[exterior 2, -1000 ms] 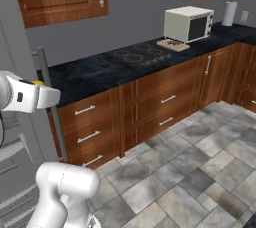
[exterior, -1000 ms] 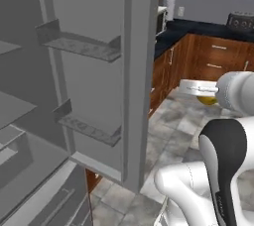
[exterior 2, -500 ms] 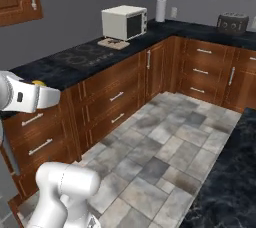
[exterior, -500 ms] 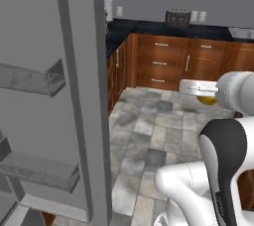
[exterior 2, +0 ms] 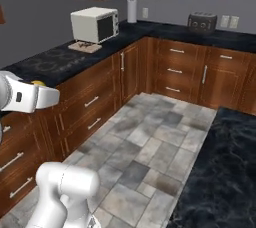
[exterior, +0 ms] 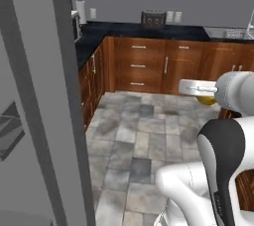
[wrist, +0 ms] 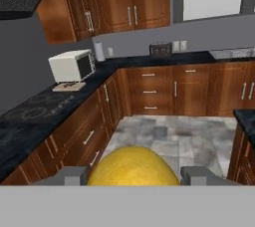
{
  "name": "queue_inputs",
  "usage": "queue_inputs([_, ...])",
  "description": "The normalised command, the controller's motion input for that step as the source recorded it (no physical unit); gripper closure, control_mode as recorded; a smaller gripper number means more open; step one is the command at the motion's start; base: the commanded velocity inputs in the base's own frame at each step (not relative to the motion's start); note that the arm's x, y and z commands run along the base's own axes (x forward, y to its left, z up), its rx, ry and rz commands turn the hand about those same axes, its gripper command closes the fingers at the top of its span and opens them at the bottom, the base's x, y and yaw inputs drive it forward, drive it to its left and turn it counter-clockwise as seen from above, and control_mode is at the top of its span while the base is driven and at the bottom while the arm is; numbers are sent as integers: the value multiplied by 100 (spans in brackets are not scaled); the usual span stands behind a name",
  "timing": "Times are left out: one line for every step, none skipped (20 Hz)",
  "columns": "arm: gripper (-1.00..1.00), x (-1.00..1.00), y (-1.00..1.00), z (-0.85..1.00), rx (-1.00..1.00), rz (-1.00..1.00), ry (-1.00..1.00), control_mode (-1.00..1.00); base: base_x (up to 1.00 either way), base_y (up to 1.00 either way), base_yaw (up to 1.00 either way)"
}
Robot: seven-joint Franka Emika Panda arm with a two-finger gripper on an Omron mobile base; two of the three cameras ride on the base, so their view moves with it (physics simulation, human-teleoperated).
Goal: Retrieve a lemon from the fridge and place it on the cutting board with the fish.
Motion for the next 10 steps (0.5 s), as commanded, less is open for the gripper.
queue_inputs([100,0,0,0,0,0,0,100,100,-68,-1])
queue_inputs([100,0,0,0,0,0,0,100,100,-65,0])
queue_inputs([100,0,0,0,0,0,0,100,100,-55,0])
queue_inputs([100,0,0,0,0,0,0,100,100,-51,0])
queue_inputs([100,0,0,0,0,0,0,100,100,-51,0])
queue_inputs([100,0,0,0,0,0,0,100,100,-48,0])
queue_inputs([100,0,0,0,0,0,0,100,100,-42,0])
queue_inputs([100,0,0,0,0,0,0,100,100,-39,0])
queue_inputs([100,0,0,0,0,0,0,100,100,-33,0])
queue_inputs([100,0,0,0,0,0,0,100,100,-28,0])
